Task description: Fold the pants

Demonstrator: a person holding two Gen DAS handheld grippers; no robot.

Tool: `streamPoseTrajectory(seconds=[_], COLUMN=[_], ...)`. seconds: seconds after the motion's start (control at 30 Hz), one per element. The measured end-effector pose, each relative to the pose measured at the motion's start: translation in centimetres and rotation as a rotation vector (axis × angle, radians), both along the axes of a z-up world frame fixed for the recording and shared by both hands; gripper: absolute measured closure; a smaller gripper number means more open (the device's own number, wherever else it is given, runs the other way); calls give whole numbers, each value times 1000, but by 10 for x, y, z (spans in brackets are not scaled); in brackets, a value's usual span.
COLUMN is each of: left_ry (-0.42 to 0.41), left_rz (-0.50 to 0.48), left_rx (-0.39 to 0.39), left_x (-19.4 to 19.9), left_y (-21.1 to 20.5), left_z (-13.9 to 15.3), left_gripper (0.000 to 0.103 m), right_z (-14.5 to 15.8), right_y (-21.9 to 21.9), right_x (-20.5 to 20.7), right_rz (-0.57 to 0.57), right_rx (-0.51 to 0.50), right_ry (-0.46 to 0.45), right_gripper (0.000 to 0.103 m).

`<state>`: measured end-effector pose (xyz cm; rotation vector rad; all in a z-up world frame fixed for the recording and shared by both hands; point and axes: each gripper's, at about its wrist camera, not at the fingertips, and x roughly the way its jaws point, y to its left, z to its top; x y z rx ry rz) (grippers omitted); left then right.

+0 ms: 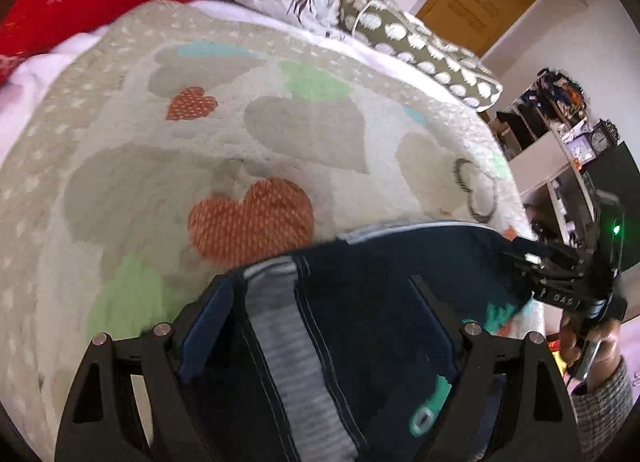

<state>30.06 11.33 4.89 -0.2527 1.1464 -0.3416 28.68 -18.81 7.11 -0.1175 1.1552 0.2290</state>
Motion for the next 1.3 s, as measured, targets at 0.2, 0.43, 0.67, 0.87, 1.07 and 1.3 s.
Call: streamPoseTrajectory(seconds=[0.2,0.43,0.67,0.87,1.07,1.3], left_ry=[38,50,53,-85,-213,-277], left_rz=[-89,-182,-158,-130,-95,-17], left_rx=[-21,67,144,112,67,162], left_x=[29,33,25,-29,-114,-214], left_y=[-4,-19,-24,-11,5,2], left_z=[-27,-35,-18,34,74,43], left_gripper=[18,19,96,96,96,88], right_z=[-28,-47,-41,6,52,41], right_y=[21,24,33,30,32,42], right_x=[48,57,35,3,-79,-192], right_rz=[96,149,179,130,175,231], right_rx=[-21,-31,4,54,83,111], right_ry=[49,52,57,-37,-138,-165], right_gripper=[37,36,96,97,97,97])
